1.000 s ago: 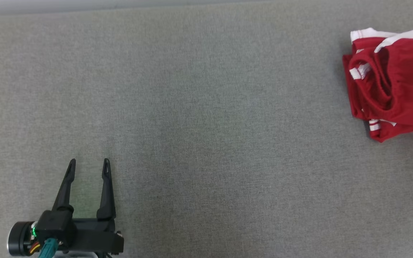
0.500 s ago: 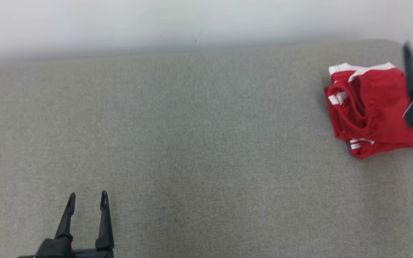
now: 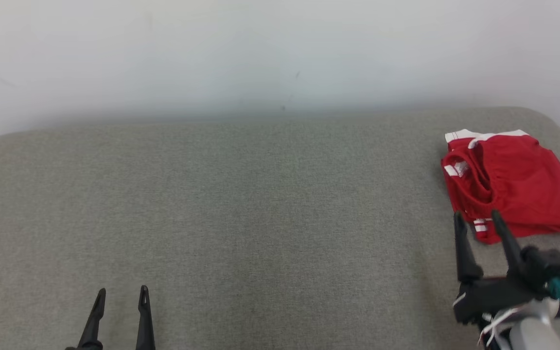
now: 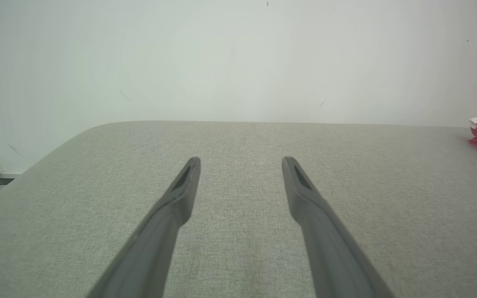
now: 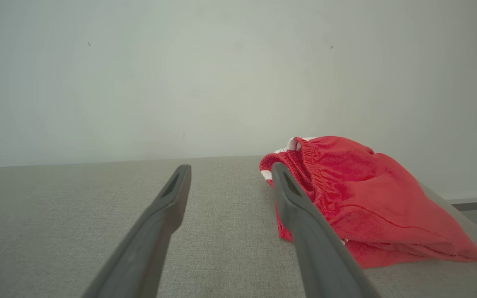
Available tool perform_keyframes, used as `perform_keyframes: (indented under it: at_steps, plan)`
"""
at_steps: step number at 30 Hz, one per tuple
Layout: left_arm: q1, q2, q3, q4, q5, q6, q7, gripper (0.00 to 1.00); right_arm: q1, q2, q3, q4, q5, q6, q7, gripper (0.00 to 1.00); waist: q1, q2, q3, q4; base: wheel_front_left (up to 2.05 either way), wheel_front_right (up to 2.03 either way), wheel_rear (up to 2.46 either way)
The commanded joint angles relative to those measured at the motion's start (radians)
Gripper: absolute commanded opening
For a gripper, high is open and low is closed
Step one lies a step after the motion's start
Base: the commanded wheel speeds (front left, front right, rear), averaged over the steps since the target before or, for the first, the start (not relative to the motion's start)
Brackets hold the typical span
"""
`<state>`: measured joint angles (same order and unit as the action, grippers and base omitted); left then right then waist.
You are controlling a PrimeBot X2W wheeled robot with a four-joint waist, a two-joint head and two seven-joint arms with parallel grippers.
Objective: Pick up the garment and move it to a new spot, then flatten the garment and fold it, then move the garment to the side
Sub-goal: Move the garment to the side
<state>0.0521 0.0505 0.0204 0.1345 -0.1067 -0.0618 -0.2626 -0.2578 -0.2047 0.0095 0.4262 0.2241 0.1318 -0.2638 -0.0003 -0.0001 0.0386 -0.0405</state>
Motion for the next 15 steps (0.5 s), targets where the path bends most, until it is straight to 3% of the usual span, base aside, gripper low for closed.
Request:
perform_keyframes:
  at_steps: [1,8,15]
  plan:
    - [0.013,0.0,0.0,-0.002,0.007,-0.002,-0.003,1.0,0.023,0.012,-0.009,-0.011,-0.007,-0.002,0.0,1.0,0.0003,0.0001,-0.016,0.017,0.0,0.0,0.0]
    - [0.02,0.0,-0.015,-0.008,0.016,0.008,-0.003,1.0,0.194,0.119,-0.061,-0.171,-0.056,-0.002,0.0,1.0,0.0003,0.0001,-0.042,0.05,0.0,0.0,0.0]
    - [0.031,0.0,-0.021,-0.013,0.025,0.018,-0.003,1.0,0.325,0.152,-0.043,-0.304,-0.064,-0.002,0.0,1.0,0.0003,0.0001,-0.065,0.064,0.0,0.0,0.0]
